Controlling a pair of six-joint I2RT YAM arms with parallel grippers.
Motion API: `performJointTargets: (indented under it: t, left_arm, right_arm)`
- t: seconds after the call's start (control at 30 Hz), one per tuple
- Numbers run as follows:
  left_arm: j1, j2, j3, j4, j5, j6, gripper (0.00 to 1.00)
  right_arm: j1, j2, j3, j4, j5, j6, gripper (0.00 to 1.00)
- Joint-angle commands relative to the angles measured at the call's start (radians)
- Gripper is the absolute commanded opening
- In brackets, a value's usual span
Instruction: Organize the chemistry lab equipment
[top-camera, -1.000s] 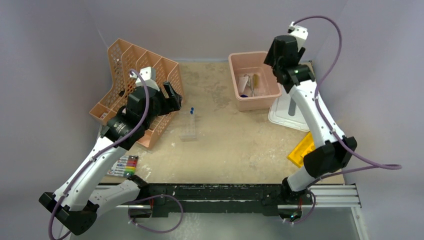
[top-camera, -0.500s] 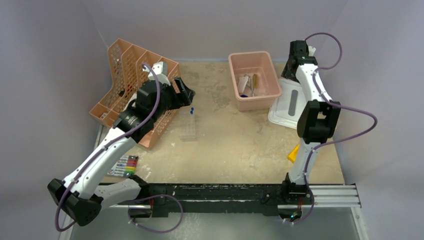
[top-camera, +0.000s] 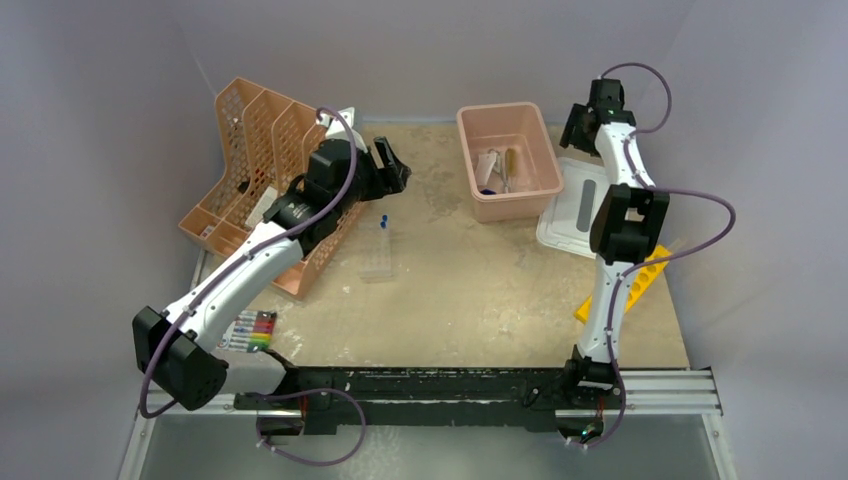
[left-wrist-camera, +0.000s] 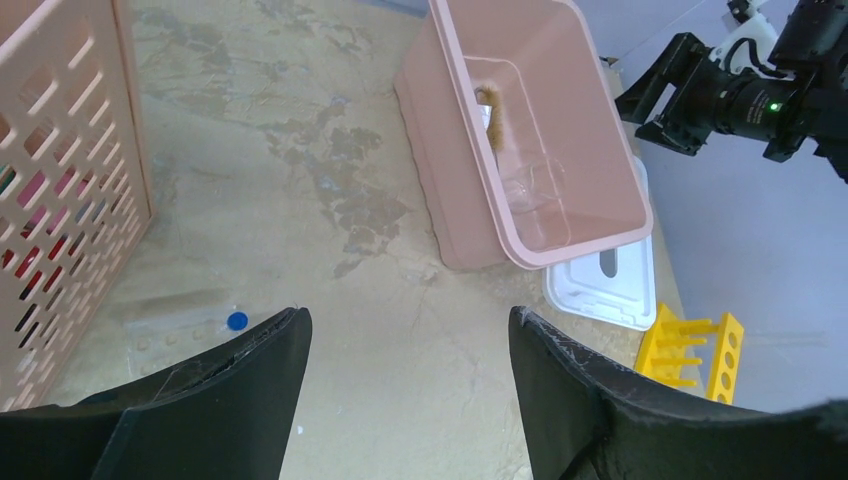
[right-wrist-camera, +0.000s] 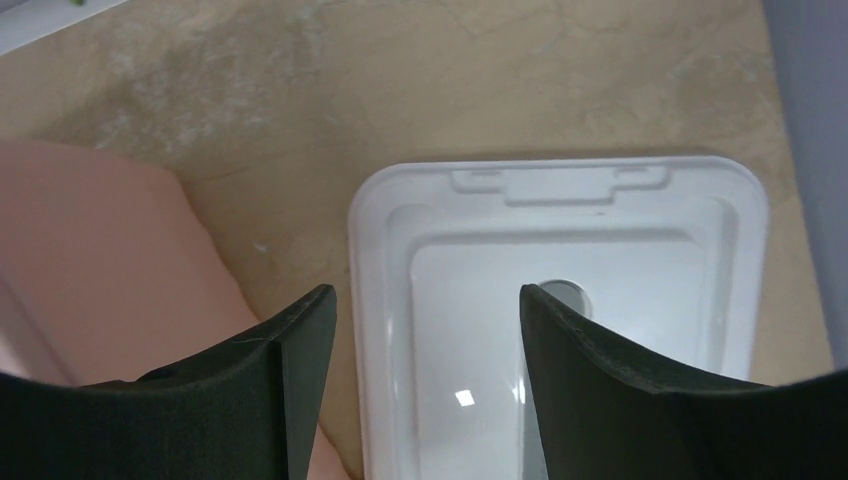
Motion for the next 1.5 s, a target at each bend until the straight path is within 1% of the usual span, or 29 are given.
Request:
performJointTargets:
  t: [0.0, 0.23, 0.37, 0.43, 0.5, 0.6, 0.67, 0.73, 0.83, 0.93, 1.03, 1.13, 1.2, 1.33, 1.4, 1.47]
  left_arm:
    - [0.003, 0.025, 0.067, 0.07, 0.018, 0.024, 0.71]
    - [0.004, -0.014, 0.055, 0.146, -0.014, 0.06, 0.7]
    - [0.004, -0.032, 0.047, 0.155, -0.06, 0.086, 0.71]
    - [0.004, -0.031, 0.046, 0.154, -0.067, 0.094, 0.71]
    - [0.003, -0.026, 0.046, 0.155, -0.066, 0.097, 0.71]
    - [0.004, -0.018, 0.049, 0.156, -0.059, 0.102, 0.71]
    - [0.004, -0.016, 0.047, 0.155, -0.059, 0.105, 0.71]
    - [0.004, -0.018, 0.044, 0.155, -0.061, 0.105, 0.71]
    - [0.003, -0.019, 0.04, 0.154, -0.063, 0.106, 0.71]
    - [0.004, -0.016, 0.039, 0.15, -0.062, 0.106, 0.71]
    - [0.004, -0.014, 0.039, 0.148, -0.057, 0.108, 0.71]
    - [0.004, -0.013, 0.04, 0.142, -0.057, 0.109, 0.71]
    - [0.004, -0.013, 0.041, 0.138, -0.057, 0.109, 0.71]
    - [0.004, -0.013, 0.048, 0.132, -0.052, 0.116, 0.71]
    - [0.004, -0.011, 0.049, 0.132, -0.047, 0.117, 0.71]
    - [0.004, -0.011, 0.049, 0.132, -0.043, 0.116, 0.71]
  right_arm:
    - [0.007, -0.083, -0.07, 0.134, -0.171, -0.056, 0.7]
    - [0.007, -0.129, -0.16, 0.164, -0.304, -0.075, 0.7]
    - [0.015, -0.139, -0.182, 0.171, -0.39, -0.096, 0.7]
    - [0.028, -0.142, -0.19, 0.168, -0.398, -0.114, 0.7]
    - [0.042, -0.151, -0.205, 0.174, -0.359, -0.117, 0.7]
    - [0.05, -0.165, -0.227, 0.169, -0.198, -0.033, 0.69]
    - [0.05, -0.17, -0.245, 0.151, -0.114, 0.019, 0.62]
    - [0.05, -0.165, -0.251, 0.128, -0.047, 0.03, 0.54]
    - [0.05, -0.14, -0.237, 0.095, -0.016, 0.047, 0.43]
    - [0.05, -0.111, -0.217, 0.056, -0.017, 0.073, 0.38]
    - [0.05, -0.089, -0.208, 0.04, -0.029, 0.085, 0.38]
    - [0.051, -0.07, -0.211, 0.044, -0.082, 0.078, 0.38]
    - [0.051, -0.044, -0.19, 0.017, -0.107, 0.076, 0.37]
    - [0.052, -0.013, -0.167, -0.011, -0.09, 0.083, 0.4]
    - [0.052, -0.009, -0.17, -0.014, -0.074, 0.09, 0.44]
    - [0.052, 0.0, -0.168, -0.021, -0.077, 0.091, 0.43]
